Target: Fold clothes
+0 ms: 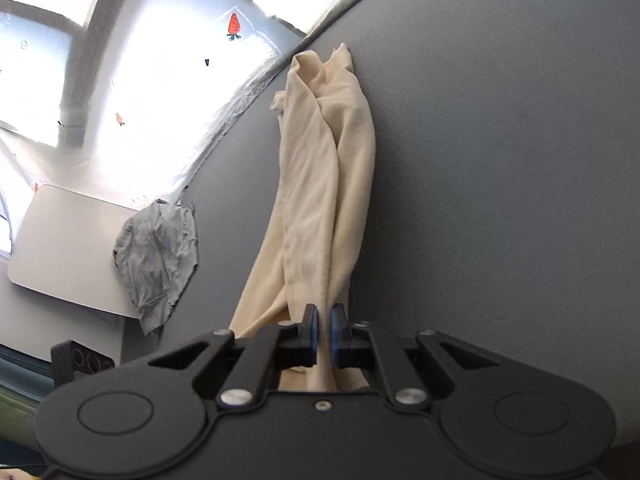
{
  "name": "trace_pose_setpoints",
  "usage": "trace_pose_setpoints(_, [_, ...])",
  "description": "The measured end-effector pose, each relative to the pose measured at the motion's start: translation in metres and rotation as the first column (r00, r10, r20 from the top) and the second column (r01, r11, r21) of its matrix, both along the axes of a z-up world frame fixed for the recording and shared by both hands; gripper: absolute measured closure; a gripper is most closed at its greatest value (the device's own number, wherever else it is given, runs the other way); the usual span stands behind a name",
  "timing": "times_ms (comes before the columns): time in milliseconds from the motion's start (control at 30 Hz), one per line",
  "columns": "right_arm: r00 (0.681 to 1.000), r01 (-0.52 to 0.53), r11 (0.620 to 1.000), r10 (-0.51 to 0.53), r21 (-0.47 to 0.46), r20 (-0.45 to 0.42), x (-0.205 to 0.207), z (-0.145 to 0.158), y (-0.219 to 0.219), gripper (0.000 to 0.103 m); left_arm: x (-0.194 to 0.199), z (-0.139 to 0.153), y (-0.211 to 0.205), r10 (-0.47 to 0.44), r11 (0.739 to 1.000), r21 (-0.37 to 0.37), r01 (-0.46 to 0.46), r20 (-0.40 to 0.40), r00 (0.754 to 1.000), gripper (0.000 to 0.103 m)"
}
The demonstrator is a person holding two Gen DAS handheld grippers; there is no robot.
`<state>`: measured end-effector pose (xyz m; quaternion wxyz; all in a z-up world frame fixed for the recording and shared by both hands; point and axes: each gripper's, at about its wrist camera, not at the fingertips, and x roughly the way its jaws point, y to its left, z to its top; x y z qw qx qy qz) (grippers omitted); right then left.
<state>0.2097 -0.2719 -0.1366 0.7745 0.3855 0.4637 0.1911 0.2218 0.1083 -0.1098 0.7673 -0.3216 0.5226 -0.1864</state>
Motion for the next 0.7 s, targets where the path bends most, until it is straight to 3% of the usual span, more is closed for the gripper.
trace_pose_setpoints(133, [0.998, 0.056, 0.981, -0.058, 0.184, 0.006, -0.023, 0.022, -0.017, 0.096, -0.02, 0.041, 0.008, 0.022, 0.997, -0.078, -0.016, 0.074, 0.997, 0.096])
trace_pose_setpoints(267, [0.987, 0.158, 0.943, -0.14, 0.294, -0.082, -0.024, 0.002, -0.026, 0.096, -0.011, 0.033, 0.012, 0.096, 0.992, -0.092, -0.092, 0.044, 0.994, 0.096])
trace_pose_setpoints(367, [0.969, 0.242, 0.888, -0.2, 0.391, -0.144, -0.015, -0.011, -0.032, 0.096, 0.004, 0.033, 0.013, 0.135, 0.983, -0.132, -0.128, 0.049, 0.99, 0.096])
trace_pose_setpoints(533, [0.962, 0.273, 0.855, -0.252, 0.44, -0.108, 0.011, -0.002, -0.04, 0.096, 0.037, 0.055, 0.007, 0.179, 0.977, -0.142, -0.16, 0.138, 0.974, 0.096])
trace_pose_setpoints(700, [0.954, 0.295, 0.835, -0.285, 0.464, -0.095, 0.048, 0.003, -0.045, 0.096, 0.073, 0.068, 0.004, 0.197, 0.975, -0.139, -0.174, 0.175, 0.965, 0.096])
